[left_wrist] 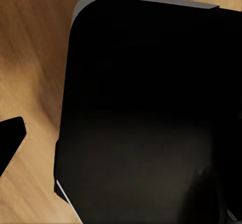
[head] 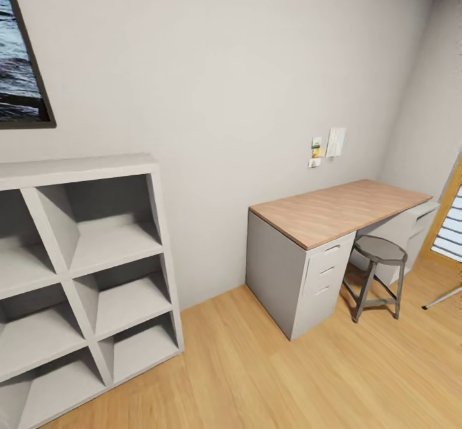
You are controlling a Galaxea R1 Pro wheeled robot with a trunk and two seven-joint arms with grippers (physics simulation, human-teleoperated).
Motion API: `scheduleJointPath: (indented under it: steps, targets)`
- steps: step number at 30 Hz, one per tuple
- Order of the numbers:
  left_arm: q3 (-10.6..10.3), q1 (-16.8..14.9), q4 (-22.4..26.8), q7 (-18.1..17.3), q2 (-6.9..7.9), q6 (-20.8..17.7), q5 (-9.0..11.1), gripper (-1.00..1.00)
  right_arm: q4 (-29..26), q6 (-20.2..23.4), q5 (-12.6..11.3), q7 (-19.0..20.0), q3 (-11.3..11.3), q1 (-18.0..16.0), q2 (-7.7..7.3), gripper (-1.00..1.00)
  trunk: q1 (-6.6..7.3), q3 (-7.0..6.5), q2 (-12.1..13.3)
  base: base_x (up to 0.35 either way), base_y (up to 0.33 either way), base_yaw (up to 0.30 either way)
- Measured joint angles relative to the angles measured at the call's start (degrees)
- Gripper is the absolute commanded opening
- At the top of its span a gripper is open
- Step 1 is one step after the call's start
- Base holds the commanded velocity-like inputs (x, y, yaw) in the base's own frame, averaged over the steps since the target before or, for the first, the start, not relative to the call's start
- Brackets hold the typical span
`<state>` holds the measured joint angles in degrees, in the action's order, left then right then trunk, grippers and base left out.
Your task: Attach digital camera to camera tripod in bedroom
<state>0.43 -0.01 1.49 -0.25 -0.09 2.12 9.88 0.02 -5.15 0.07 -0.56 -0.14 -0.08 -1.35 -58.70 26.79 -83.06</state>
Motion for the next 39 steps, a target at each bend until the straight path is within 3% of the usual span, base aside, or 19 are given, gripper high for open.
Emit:
scheduleJointPath:
  steps: [21, 32, 39]
  targets:
    - [0.0, 0.0, 0.0, 0.0, -0.07, 0.1, -0.1, 1.0, 0.0, -0.2, 0.3, 0.0, 0.3, 0.0, 0.15, 1.0, -0.01, -0.15, 0.0, 0.255, 0.254, -0.253]
    - [0.1, 0.0, 0.0, 0.0, -0.09, 0.1, 0.0, 1.0, 0.0, -0.2, 0.3, 0.0, 0.3, 0.0, 0.08, 1.0, -0.02, -0.15, 0.0, 0.11, 0.301, -0.261]
    - [0.1, 0.0, 0.0, 0.0, -0.16, 0.1, 0.0, 1.0, 0.0, -0.2, 0.3, 0.0, 0.3, 0.0, 0.04, 1.0, -0.03, -0.15, 0.0, 0.022, 0.085, -0.261]
